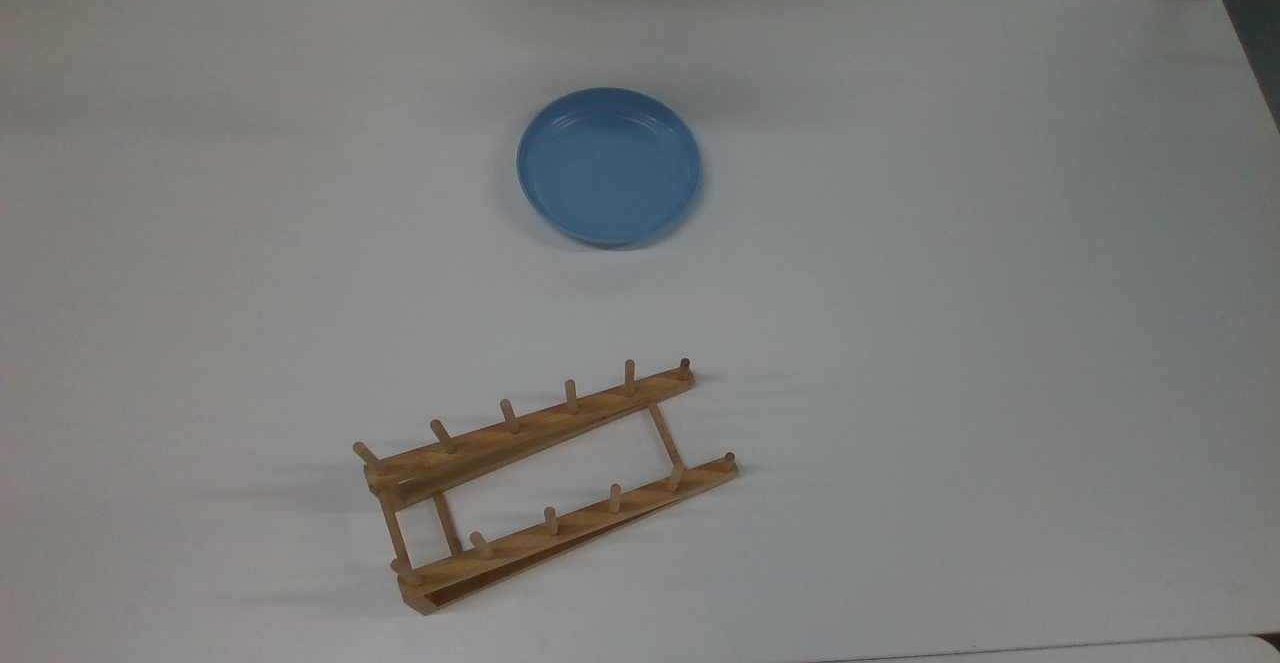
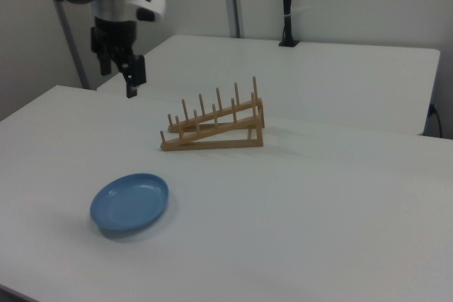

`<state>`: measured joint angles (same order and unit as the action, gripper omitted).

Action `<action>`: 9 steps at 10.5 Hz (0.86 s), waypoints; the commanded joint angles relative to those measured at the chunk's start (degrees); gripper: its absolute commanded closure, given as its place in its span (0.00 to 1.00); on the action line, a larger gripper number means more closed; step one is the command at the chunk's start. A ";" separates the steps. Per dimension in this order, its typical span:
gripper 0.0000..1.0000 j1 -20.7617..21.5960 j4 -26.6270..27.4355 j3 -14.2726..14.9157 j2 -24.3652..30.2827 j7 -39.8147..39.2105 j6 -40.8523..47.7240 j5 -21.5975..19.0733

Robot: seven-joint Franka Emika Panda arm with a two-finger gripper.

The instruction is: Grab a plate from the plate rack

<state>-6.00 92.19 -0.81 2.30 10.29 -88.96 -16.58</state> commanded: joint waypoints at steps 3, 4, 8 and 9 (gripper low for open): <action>0.00 4.60 0.62 0.99 1.39 0.88 -5.85 14.10; 0.00 4.60 0.62 0.99 1.22 -0.87 -7.10 16.20; 0.00 4.86 0.79 0.90 0.52 -3.51 -8.42 21.21; 0.00 5.47 0.79 0.90 0.17 -3.96 -9.56 21.50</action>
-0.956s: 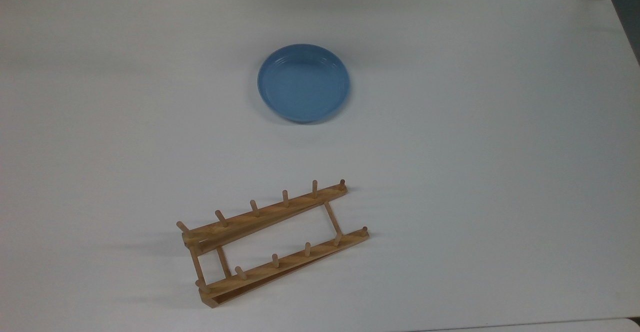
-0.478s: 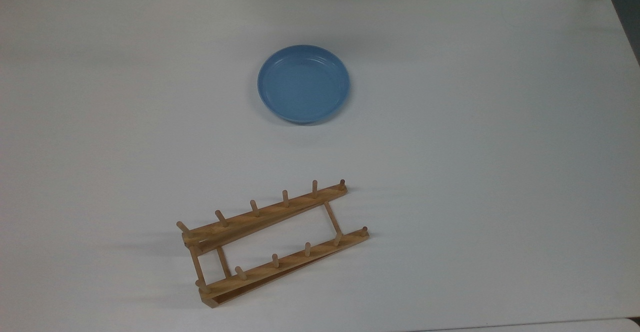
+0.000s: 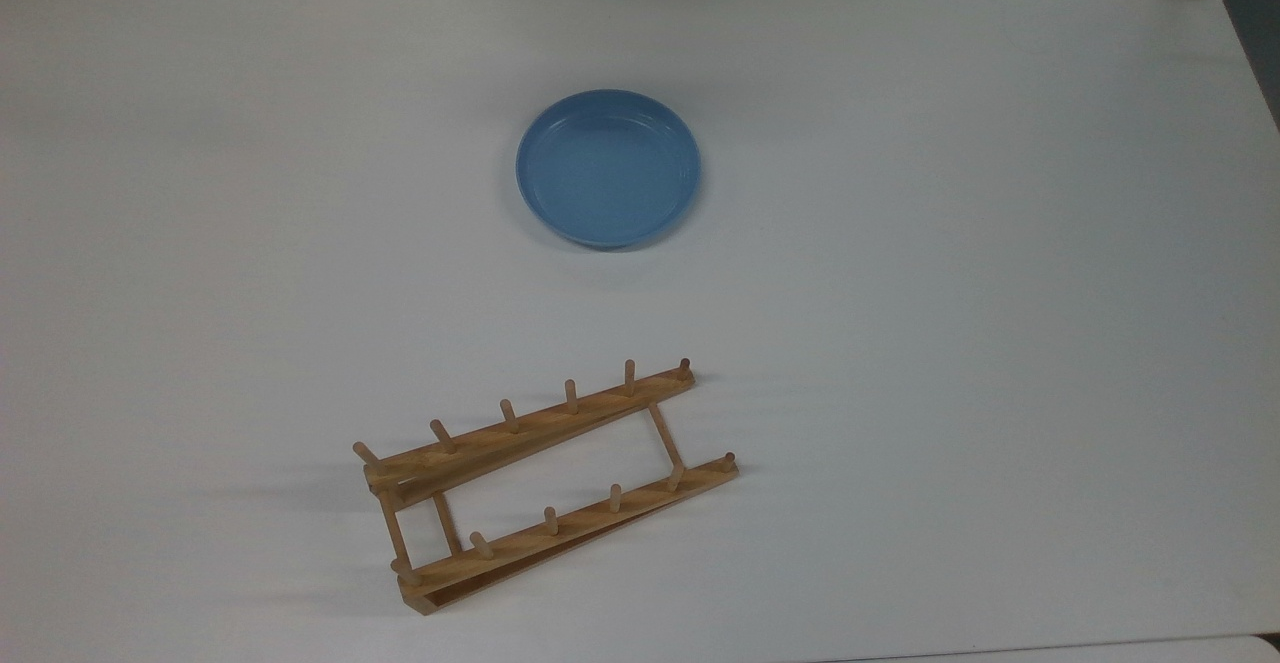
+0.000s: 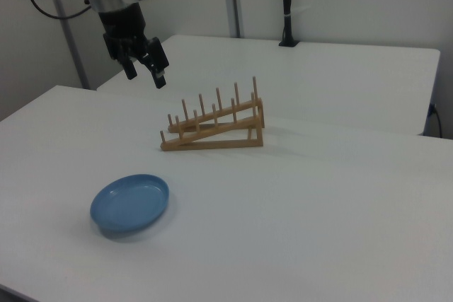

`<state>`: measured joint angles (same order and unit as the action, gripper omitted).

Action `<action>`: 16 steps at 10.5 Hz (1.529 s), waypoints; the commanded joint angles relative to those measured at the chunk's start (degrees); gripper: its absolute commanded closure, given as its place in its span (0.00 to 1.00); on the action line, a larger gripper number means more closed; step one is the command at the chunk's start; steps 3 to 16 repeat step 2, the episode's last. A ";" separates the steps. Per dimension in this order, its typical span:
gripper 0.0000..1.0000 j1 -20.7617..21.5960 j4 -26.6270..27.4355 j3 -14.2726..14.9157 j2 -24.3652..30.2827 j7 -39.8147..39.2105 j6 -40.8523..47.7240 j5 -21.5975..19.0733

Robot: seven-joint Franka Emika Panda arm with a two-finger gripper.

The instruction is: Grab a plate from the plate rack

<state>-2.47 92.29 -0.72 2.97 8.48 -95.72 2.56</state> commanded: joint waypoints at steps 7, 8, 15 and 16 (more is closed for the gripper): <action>0.00 2.03 0.69 0.80 -0.24 -1.98 -2.29 1.83; 0.00 2.03 0.69 0.80 -0.24 -1.98 -2.29 1.83; 0.00 2.03 0.69 0.80 -0.24 -1.98 -2.29 1.83; 0.00 2.03 0.69 0.80 -0.24 -1.98 -2.29 1.83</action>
